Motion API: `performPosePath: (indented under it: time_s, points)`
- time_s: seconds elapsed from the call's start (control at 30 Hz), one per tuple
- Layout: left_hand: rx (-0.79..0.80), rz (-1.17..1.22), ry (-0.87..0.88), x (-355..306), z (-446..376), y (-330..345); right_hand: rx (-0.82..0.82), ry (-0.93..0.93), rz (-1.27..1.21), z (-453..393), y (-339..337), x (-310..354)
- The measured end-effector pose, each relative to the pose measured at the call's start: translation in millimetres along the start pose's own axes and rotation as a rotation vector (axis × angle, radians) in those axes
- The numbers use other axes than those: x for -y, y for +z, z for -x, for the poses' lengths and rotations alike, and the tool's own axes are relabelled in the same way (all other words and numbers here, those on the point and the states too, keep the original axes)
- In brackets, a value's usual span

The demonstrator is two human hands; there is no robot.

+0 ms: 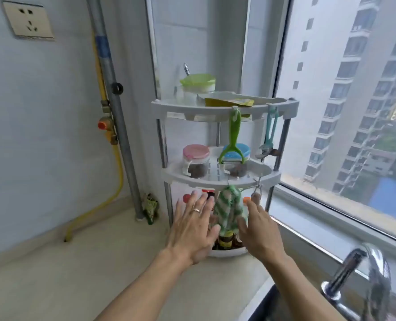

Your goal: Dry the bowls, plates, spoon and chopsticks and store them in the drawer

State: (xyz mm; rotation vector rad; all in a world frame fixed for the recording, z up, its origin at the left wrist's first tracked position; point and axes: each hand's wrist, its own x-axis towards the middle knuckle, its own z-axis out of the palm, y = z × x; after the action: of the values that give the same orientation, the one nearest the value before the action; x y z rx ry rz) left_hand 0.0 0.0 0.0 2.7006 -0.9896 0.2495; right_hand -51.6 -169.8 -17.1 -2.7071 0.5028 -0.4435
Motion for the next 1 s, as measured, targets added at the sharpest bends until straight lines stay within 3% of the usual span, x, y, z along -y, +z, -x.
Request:
performPosePath:
  time_s: [0.2, 0.33, 0.4, 0.5, 0.57, 0.67, 0.8, 0.9, 1.0]
  points:
    - [0.047, -0.003, -0.010, -21, -46, 25, 0.029, 0.019, -0.236, -39, 14, -18]
    - [0.011, 0.108, -0.007, -25, -54, 27, -0.157, -0.022, -0.343, -46, 4, -16]
    - [-0.057, 0.231, 0.003, -28, -53, 21, -0.255, -0.093, -0.393, -43, -6, -12]
    - [-0.217, 0.422, -0.074, -28, -47, 5, -0.237, -0.211, -0.407, -37, -20, -4]
    - [-0.224, 0.525, -0.121, -21, -39, -6, -0.189, -0.275, -0.428, -32, -24, 4]
    - [-0.084, 0.537, -0.148, 6, -13, -21, -0.081, -0.334, -0.429, -14, -21, 26]
    - [-0.078, 0.584, -0.204, 43, 33, -35, 0.044, -0.343, -0.482, 12, -4, 61]
    - [-0.043, 0.656, -0.275, 72, 70, -38, 0.235, -0.304, -0.573, 30, 13, 96]
    - [-0.028, 0.690, -0.329, 95, 103, -43, 0.563, -0.216, -0.863, 45, 24, 131]
